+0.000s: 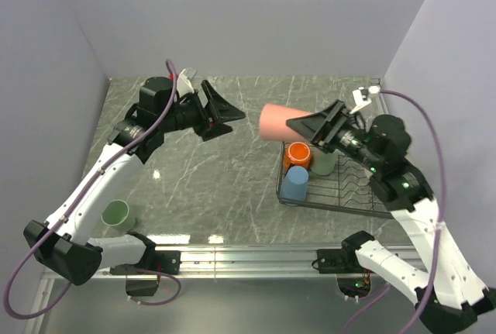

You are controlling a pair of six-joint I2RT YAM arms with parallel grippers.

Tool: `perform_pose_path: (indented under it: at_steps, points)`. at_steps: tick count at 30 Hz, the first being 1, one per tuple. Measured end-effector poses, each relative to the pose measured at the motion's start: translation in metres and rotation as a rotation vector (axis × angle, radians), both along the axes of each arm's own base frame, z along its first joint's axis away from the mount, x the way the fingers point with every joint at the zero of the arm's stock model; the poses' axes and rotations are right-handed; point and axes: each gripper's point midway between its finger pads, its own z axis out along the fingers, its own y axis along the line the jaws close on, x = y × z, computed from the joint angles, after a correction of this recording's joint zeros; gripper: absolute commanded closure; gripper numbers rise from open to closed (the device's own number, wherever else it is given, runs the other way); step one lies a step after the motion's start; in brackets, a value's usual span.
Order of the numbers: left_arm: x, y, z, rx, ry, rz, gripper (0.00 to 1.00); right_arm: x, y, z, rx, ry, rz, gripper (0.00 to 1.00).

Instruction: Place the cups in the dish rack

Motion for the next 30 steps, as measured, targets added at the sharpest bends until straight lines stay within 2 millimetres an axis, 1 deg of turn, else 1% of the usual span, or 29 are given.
perform_pose_path:
  at_steps: [1, 4, 7, 9, 10, 11, 14, 15, 16, 17, 19, 20, 22, 26, 28, 30]
  points:
    - [0.003, 0.007, -0.01, 0.061, 0.007, 0.037, 0.08, -0.001, -0.01, 0.004, -0.023, -0.01, -0.03, 1.0]
    - [0.007, 0.033, -0.041, 0.238, 0.036, 0.138, 0.06, -0.007, -0.04, 0.019, -0.103, -0.04, -0.129, 1.0]
    - [0.0, 0.066, -0.074, 0.432, 0.082, 0.23, 0.06, -0.011, -0.068, 0.02, -0.212, -0.027, -0.228, 1.0]
    - [-0.007, 0.095, -0.093, 0.567, 0.12, 0.294, 0.06, -0.01, -0.088, 0.009, -0.311, 0.023, -0.307, 1.0]
    - [-0.011, 0.108, -0.1, 0.622, 0.137, 0.323, 0.07, -0.008, -0.097, 0.001, -0.363, 0.054, -0.344, 1.0]
    - [-0.014, 0.122, -0.107, 0.671, 0.157, 0.353, 0.07, -0.005, -0.106, -0.011, -0.422, 0.097, -0.378, 1.0]
    - [-0.022, 0.165, -0.122, 0.778, 0.209, 0.446, 0.08, -0.003, -0.128, -0.062, -0.602, 0.259, -0.43, 1.0]
    - [-0.025, 0.177, -0.126, 0.804, 0.227, 0.477, 0.08, -0.005, -0.134, -0.078, -0.652, 0.308, -0.437, 1.0]
    - [-0.03, 0.194, -0.131, 0.835, 0.253, 0.52, 0.08, -0.006, -0.138, -0.095, -0.699, 0.36, -0.435, 1.0]
    - [-0.036, 0.208, -0.135, 0.868, 0.274, 0.554, 0.09, -0.008, -0.14, -0.109, -0.734, 0.401, -0.43, 1.0]
    - [-0.047, 0.224, -0.141, 0.913, 0.304, 0.595, 0.09, -0.014, -0.146, -0.137, -0.801, 0.48, -0.418, 1.0]
    - [-0.053, 0.231, -0.143, 0.934, 0.318, 0.608, 0.09, -0.018, -0.149, -0.148, -0.828, 0.513, -0.414, 1.0]
    - [-0.061, 0.239, -0.148, 0.956, 0.336, 0.625, 0.1, -0.025, -0.155, -0.163, -0.872, 0.556, -0.41, 1.0]
    - [-0.077, 0.248, -0.16, 0.988, 0.38, 0.631, 0.1, -0.029, -0.163, -0.179, -0.928, 0.591, -0.416, 1.0]
    - [-0.08, 0.249, -0.162, 0.995, 0.389, 0.632, 0.1, -0.032, -0.164, -0.19, -0.948, 0.61, -0.407, 1.0]
    - [-0.081, 0.251, -0.162, 1.001, 0.391, 0.64, 0.1, -0.035, -0.165, -0.206, -0.967, 0.639, -0.394, 1.0]
